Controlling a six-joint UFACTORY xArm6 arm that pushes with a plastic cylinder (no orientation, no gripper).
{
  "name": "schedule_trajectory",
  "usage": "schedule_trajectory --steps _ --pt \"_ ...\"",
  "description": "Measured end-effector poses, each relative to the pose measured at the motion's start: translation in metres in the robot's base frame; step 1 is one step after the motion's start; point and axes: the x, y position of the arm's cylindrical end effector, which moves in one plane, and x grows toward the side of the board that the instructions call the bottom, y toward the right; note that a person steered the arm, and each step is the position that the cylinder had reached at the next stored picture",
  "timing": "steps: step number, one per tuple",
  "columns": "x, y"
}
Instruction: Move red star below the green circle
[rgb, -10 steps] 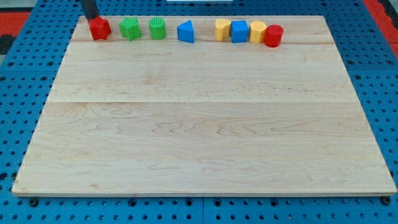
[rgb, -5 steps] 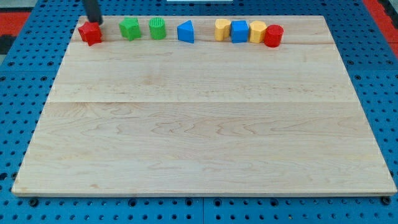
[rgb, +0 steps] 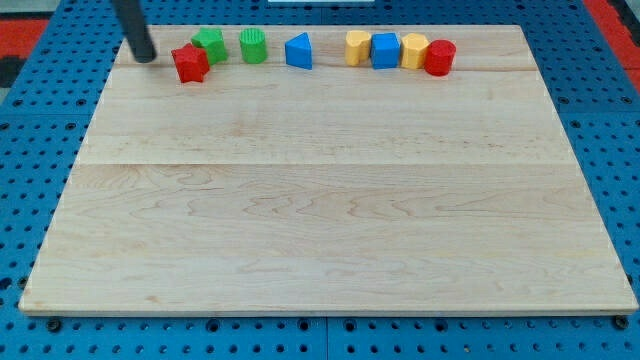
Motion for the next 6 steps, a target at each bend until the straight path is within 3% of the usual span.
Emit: schedule_trajectory --steps 1,3,4,5,6 --pt "0.003 0.036" --pt "0.055 0.125" --pt "0.051 0.081" --pt "0.044 -0.011" --pt "0.04 -0.045"
